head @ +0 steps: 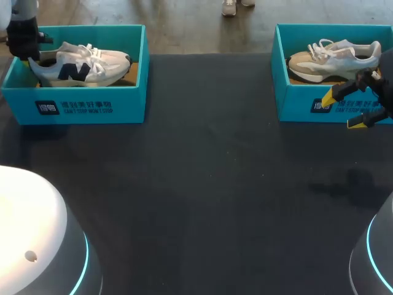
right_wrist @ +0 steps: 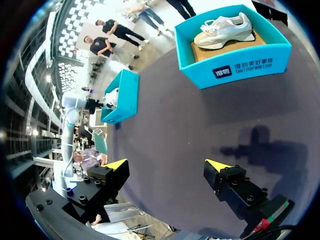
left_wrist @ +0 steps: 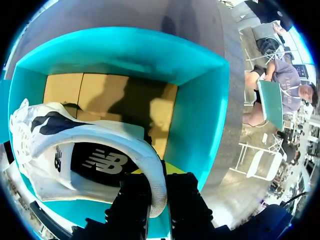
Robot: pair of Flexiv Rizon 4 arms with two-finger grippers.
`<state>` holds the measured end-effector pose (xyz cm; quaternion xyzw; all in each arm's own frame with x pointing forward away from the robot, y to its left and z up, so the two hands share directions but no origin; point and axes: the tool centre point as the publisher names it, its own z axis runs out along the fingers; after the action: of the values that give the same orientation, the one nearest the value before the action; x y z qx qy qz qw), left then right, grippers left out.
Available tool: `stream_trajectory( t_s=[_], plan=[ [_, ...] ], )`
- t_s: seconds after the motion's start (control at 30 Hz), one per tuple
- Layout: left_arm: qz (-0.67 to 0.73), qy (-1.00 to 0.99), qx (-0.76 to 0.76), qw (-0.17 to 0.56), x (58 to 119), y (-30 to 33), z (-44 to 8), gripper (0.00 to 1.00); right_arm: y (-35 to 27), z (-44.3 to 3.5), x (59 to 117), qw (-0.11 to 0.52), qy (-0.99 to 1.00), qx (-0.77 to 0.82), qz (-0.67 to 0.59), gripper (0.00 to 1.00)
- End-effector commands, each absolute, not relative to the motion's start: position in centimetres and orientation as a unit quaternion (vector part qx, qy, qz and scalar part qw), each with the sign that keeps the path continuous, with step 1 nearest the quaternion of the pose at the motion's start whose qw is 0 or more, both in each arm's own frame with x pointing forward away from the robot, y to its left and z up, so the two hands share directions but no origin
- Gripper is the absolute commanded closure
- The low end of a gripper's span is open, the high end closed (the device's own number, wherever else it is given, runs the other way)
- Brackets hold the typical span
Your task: Take the shoe out of the shoebox, open the shoe tongue, remove and reinsert the insole, then place the shoe into the shoebox
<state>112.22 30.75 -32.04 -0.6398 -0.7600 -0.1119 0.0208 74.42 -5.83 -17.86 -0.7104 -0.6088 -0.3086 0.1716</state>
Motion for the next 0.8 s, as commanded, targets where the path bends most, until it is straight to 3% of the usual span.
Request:
stream_trajectory(
  t_s=[0.03, 0.8],
  plan=[
    [-0.119, -0.754, -0.646, 0.016, 110.5, 30.6, -31.7, 1.00, -5.8, -17.9, 74.4, 0.171, -0.608, -0.712, -0.307, 0.00],
    [-0.113, -0.752, -0.648, 0.031, 108.7, 30.5, -32.6, 1.00, -5.8, -17.9, 74.4, 0.171, -0.608, -0.712, -0.307, 0.00]
  ],
)
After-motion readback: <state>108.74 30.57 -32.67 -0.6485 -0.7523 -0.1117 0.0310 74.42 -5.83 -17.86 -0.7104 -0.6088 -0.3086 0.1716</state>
